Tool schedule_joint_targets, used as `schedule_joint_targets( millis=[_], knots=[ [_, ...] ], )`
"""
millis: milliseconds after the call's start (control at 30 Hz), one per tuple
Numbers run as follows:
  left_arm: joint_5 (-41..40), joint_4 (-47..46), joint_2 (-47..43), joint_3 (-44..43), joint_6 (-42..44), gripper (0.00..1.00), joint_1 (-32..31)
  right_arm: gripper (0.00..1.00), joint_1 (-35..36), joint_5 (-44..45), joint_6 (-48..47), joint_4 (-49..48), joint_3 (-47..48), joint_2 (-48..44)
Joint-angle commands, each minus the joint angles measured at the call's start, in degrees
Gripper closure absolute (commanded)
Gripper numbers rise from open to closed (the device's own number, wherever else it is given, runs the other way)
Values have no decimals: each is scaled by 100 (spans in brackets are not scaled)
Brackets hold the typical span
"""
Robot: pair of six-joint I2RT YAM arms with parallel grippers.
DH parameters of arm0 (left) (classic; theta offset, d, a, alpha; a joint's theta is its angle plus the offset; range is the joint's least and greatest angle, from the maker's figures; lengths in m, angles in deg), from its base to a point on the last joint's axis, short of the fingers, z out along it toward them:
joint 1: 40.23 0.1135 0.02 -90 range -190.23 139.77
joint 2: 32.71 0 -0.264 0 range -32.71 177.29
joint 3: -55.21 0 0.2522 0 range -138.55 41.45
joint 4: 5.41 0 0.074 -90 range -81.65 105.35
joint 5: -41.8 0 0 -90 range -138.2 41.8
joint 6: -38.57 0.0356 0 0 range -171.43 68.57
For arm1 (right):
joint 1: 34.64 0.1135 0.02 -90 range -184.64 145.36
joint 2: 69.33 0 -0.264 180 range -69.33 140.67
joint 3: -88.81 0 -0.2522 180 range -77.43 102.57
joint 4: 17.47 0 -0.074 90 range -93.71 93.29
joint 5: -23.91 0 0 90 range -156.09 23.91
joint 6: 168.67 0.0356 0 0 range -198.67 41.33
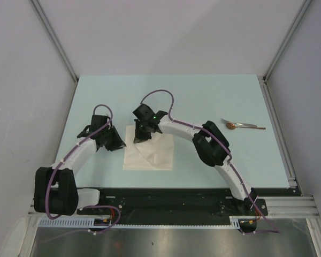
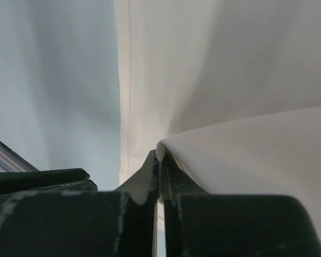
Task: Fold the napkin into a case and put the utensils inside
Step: Fold the rectangle-folded napkin at the center of the board.
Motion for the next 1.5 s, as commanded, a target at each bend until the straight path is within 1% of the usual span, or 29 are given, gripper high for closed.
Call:
schedule_joint_targets(
  millis=[0,33,67,133,167,233,267,333,367,433,467,533,567,600,667,767,800,833,867,900,933,967,1000,1033,1067,1100,1200,1367,1467],
  knots=[
    [-24,-18,-150,28,-25,75,73,95,-13,-225,-81,67,428,197],
    [-6,-18,-158,28,-8,75,82,93,-13,-243,-98,129,542,223],
    [3,-9,-176,28,-8,75,90,87,-13,-287,-124,164,612,310],
    [29,0,-237,37,19,74,134,81,-13,-357,-212,287,796,373],
    [38,-9,-298,37,10,74,152,74,-22,-392,-256,340,850,399],
    [12,0,-395,54,27,73,196,66,-31,-384,-387,436,946,373],
    [-6,-17,-430,54,27,73,205,58,-48,-445,-449,454,982,303],
    [-6,-35,-536,63,-7,72,213,53,-83,-559,-511,559,1122,259],
    [11,-53,-562,63,-16,71,214,45,-101,-621,-564,612,1305,241],
    [152,-123,-641,89,-43,69,214,39,-154,-735,-625,778,1491,206],
    [204,-167,-685,115,-43,64,214,37,-171,-849,-652,849,1709,206],
    [328,-272,-861,186,-43,59,214,36,-250,-929,-774,1138,1948,171],
    [398,-325,-922,212,-34,53,214,36,-268,-798,-827,1253,2045,101],
    [694,-560,-984,256,44,50,205,36,-285,-710,-950,1359,2002,-152],
    [855,-572,-994,274,106,46,205,35,-364,-526,-1073,1360,1844,-452],
    [1189,-615,-739,160,264,42,178,32,-479,-306,-1293,1307,1213,-1207],
    [1172,-554,-660,81,369,42,152,30,-505,-235,-1354,1133,654,-1401],
    [1146,-441,-537,-85,414,41,143,27,-549,-182,-1477,974,257,-1838],
    [1189,-413,-310,-173,466,40,135,25,-575,-164,-1548,825,-95,-2016],
    [1242,-361,-160,-270,580,40,117,24,-610,-208,-1592,545,-430,-2174],
    [1259,-273,-10,-541,633,39,73,24,-672,-252,-1592,403,-1138,-2333],
    [1207,-107,287,-674,669,39,47,24,-759,-348,-1566,236,-1467,-2595],
    [1172,-53,420,-806,721,39,12,24,-786,-384,-1540,-166,-1844,-2728],
    [1093,-9,552,-1033,713,40,11,24,-821,-445,-1531,-387,-2387,-2834],
    [893,87,684,-1131,678,40,3,24,-839,-541,-1505,-572,-2628,-2940],
    [864,96,886,-1211,608,41,3,25,-839,-620,-1478,-835,-2778,-2949],
    [882,-70,1185,-1308,345,43,-24,28,-743,-911,-1460,-1197,-3113,-2871],
    [592,17,1642,-1492,133,46,-94,33,-646,-841,-1356,-1242,-3245,-2589],
    [443,272,2003,-1764,142,46,-147,36,-585,-885,-1171,-1558,-3491,-2493]
  ],
)
